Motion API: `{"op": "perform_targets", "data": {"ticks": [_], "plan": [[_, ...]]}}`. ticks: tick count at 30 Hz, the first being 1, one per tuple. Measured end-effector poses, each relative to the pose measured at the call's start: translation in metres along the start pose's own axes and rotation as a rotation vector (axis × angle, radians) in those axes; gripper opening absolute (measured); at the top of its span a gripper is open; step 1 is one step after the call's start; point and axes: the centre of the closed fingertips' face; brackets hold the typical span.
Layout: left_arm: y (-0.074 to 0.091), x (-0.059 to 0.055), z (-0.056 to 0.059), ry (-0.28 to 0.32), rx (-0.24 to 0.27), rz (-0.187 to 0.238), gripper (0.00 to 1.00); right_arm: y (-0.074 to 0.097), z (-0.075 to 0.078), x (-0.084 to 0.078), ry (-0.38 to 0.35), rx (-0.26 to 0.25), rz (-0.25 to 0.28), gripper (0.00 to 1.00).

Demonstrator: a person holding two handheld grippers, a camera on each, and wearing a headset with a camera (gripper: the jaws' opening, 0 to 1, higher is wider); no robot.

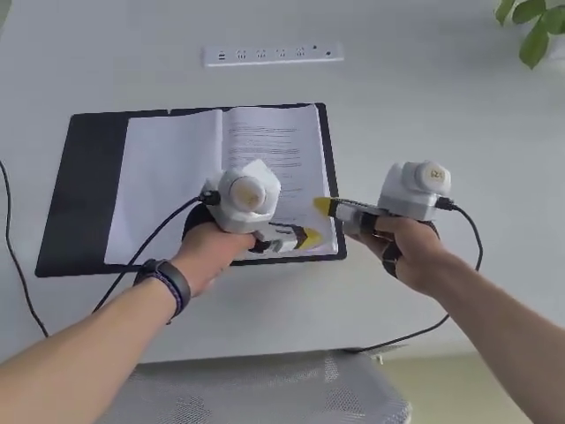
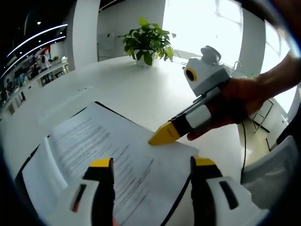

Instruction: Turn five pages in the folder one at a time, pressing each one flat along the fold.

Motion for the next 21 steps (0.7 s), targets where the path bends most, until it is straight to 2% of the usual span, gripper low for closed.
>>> {"op": "perform_targets", "data": {"ticks": [6,11,14,21], "plan": [[0.014,0.004,-0.011,0.003,0.019,0.019,0.66,0.002,-0.004,0.005,0.019,-0.003,0.002,0.0],[0.023,0.002,-0.02,0.011,0.034,0.024,0.67,0.0,-0.009,0.009,0.026,-0.004,0.004,0.0],[0.031,0.0,-0.024,0.013,0.043,0.027,0.67,0.0,-0.017,0.015,0.029,0.003,0.017,0.0],[0.054,-0.009,-0.042,0.035,0.079,0.039,0.67,-0.004,-0.035,0.029,0.056,0.022,0.031,0.0]]}}
Point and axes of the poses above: the centre of the closed fingertips' face, and the gripper's own axes: y roughly backward along the fingers, z roughly to its right, x roughly out of its top, and after that the axes turned 6 degrees about x, right-handed
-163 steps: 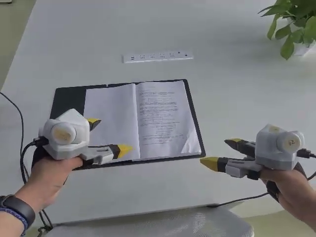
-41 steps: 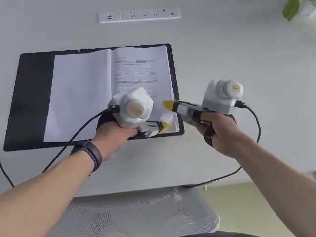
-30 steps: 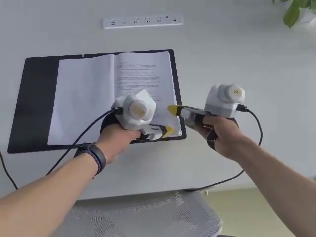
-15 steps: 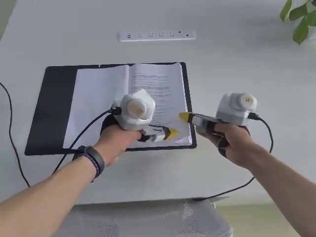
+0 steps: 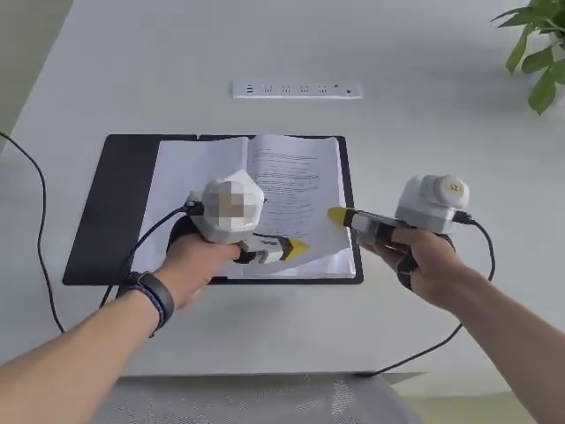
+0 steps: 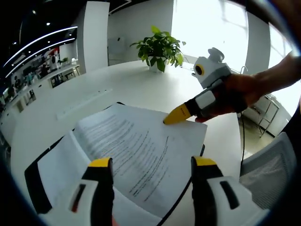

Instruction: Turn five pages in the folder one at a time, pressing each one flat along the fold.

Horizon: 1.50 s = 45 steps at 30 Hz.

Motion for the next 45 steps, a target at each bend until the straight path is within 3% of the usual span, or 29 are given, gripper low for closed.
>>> {"op": "perform_targets", "data": {"ticks": [11,23,36,42,45], "plan": [[0.042,-0.016,-0.031,0.058,0.057,0.029,0.68,-0.02,-0.043,0.018,0.062,0.059,0.022,0.0],[0.086,-0.043,-0.062,0.089,0.119,0.038,0.68,-0.06,-0.094,0.02,0.123,0.153,0.001,0.0],[0.121,-0.069,-0.086,0.14,0.181,0.039,0.69,-0.126,-0.144,-0.006,0.126,0.242,-0.09,0.0],[0.131,-0.077,-0.092,0.166,0.205,0.042,0.69,-0.157,-0.156,-0.028,0.1,0.27,-0.158,0.0],[0.134,-0.081,-0.093,0.173,0.214,0.037,0.69,-0.169,-0.159,-0.035,0.055,0.281,-0.163,0.0]]}}
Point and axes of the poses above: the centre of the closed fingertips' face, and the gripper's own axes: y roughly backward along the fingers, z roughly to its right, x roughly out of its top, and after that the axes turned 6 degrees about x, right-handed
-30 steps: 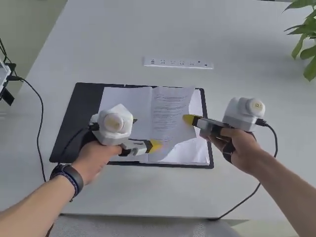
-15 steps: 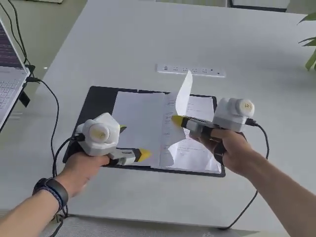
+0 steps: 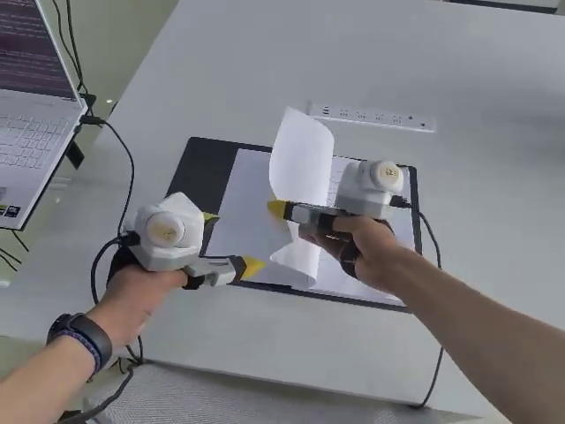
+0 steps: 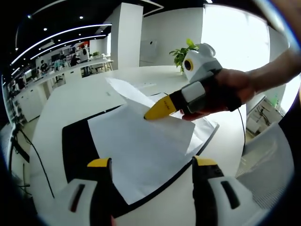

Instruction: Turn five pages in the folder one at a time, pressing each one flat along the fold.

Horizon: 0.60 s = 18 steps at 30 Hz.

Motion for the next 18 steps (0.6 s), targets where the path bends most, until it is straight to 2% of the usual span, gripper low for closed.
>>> {"op": "perform_targets", "data": {"ticks": [7,11,13,18], "plan": [[0.008,-0.003,-0.007,0.028,0.021,0.008,0.69,-0.029,0.006,-0.015,-0.044,0.008,-0.045,0.0],[0.011,-0.007,-0.011,0.049,0.033,0.012,0.69,-0.04,0.016,-0.022,-0.096,-0.013,-0.052,0.0],[0.011,-0.01,-0.011,0.051,0.036,0.006,0.68,-0.045,0.022,-0.026,-0.112,-0.036,-0.056,0.0],[0.013,-0.017,-0.008,0.077,0.04,0.005,0.68,-0.058,0.028,-0.036,-0.131,-0.051,-0.073,0.0]]}}
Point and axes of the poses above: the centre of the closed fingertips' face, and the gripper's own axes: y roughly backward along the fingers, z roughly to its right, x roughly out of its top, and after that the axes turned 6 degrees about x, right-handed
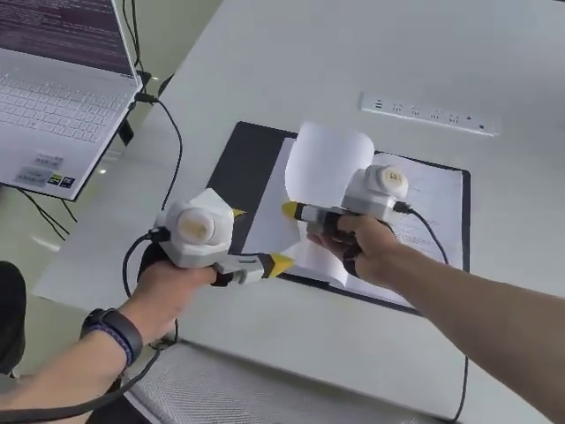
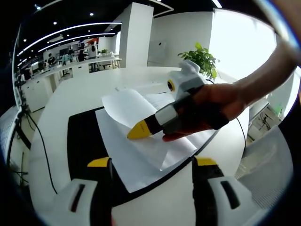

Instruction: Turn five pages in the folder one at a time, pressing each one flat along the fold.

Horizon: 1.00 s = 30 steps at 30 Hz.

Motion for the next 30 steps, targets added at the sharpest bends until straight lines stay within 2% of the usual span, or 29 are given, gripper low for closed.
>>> {"op": "perform_targets", "data": {"ticks": [5,8,14,25,30], "plan": [[0.001,-0.005,0.0,0.021,0.002,-0.002,0.68,-0.012,0.004,-0.014,-0.034,-0.005,-0.034,0.0],[0.002,-0.007,-0.002,0.026,0.007,-0.003,0.68,-0.017,0.01,-0.022,-0.031,-0.019,-0.064,0.0],[0.003,-0.013,-0.01,0.04,0.019,-0.004,0.68,-0.02,0.015,-0.027,-0.069,-0.037,-0.066,0.0],[0.002,-0.019,-0.01,0.042,0.02,-0.017,0.67,-0.023,0.021,-0.031,-0.066,-0.05,-0.084,0.01],[-0.002,-0.019,-0.009,0.041,0.013,-0.021,0.66,-0.024,0.017,-0.033,-0.054,-0.026,-0.096,0.08]]}}
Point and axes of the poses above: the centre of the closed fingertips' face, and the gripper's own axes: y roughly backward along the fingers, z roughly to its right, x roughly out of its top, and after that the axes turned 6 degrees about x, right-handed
